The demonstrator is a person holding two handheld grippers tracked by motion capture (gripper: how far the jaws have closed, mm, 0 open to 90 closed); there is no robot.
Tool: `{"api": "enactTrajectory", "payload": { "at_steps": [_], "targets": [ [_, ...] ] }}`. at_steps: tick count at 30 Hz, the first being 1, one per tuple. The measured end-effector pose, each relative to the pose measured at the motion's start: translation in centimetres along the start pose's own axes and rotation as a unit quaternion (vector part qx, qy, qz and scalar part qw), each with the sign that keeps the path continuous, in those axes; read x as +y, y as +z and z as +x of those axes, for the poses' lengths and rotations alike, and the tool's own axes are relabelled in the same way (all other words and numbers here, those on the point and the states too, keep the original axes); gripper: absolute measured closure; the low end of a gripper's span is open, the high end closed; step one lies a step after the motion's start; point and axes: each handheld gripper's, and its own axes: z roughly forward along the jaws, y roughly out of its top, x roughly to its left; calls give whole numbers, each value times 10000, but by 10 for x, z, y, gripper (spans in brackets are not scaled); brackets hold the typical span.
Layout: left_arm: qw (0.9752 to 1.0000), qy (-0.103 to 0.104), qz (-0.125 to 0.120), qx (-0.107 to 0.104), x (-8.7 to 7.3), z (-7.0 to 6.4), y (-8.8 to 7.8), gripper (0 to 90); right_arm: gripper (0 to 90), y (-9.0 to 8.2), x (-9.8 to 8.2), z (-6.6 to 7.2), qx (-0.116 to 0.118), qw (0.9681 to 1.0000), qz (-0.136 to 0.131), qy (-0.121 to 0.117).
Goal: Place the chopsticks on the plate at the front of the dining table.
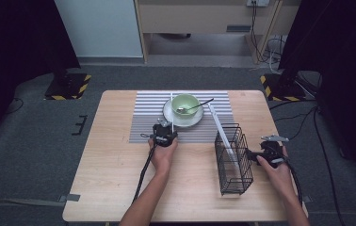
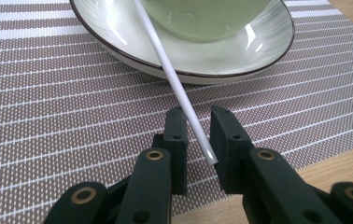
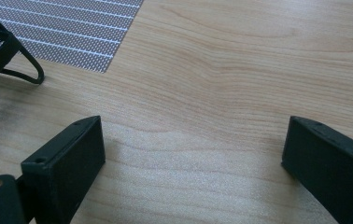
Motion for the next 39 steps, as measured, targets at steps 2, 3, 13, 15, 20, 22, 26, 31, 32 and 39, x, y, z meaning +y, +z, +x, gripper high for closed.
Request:
{"api": "enactTrajectory", "payload": {
  "at_steps": [2,3,13,15,20,22,26,31,32,39],
  "targets": [
    [10000,-6,-22,3,0,0,1,763,60,0,0,0,0,10000,-1,0],
    [10000,-10,-22,2,1,1,2,762,60,0,0,0,0,10000,-2,-6],
    [9997,126,-189,63,0,0,-4,603,54,0,0,0,16,10000,8,-22],
    [9995,233,-198,73,1,-1,-8,547,55,0,0,0,31,10000,8,-38],
    [9990,321,-321,-41,0,-2,-20,449,63,-5,4,-2,-7,9998,132,-158],
    [9984,394,-367,-147,0,-2,-26,402,55,-14,10,-2,24,9996,32,-262],
    [9974,485,-526,-119,-5,7,-40,316,59,-40,34,-4,76,9986,-146,-494],
    [9972,415,-544,-286,-8,14,-45,265,63,-59,57,-7,194,9982,-230,-514],
    [9972,445,-495,-343,-8,15,-46,265,63,-59,57,-7,194,9982,-230,-514],
    [9954,653,-449,-531,-12,16,-54,218,88,-92,87,-12,554,9963,-509,-414]
  ]
}}
